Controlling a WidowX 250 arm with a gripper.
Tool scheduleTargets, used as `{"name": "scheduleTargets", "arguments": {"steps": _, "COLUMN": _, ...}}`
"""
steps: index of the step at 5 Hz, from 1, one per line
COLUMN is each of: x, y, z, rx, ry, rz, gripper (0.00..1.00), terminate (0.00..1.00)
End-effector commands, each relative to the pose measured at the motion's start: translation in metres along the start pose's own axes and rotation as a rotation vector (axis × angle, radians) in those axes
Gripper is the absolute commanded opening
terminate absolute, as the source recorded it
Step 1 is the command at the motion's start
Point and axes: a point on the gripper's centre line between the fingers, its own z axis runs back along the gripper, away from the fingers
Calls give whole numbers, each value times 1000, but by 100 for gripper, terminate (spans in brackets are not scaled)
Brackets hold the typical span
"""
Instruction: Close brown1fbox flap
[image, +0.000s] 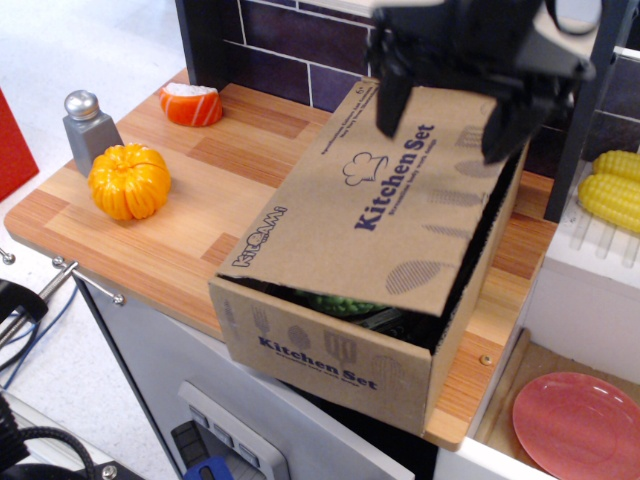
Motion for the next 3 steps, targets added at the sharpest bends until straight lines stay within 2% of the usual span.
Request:
{"name": "scheduleTargets", "arguments": {"steps": 1, "x": 4, "y": -12, "z": -9, "rx": -75, "ry": 9, "rz": 78, "gripper": 100, "terminate": 0}}
{"name": "scheduleTargets", "arguments": {"steps": 2, "x": 1, "y": -8, "z": -12, "rx": -94, "ry": 18, "rz": 74, "gripper": 100, "terminate": 0}}
{"name": "scheduleTargets", "arguments": {"steps": 3, "x": 0, "y": -8, "z": -17, "rx": -116, "ry": 22, "rz": 86, "gripper": 100, "terminate": 100}}
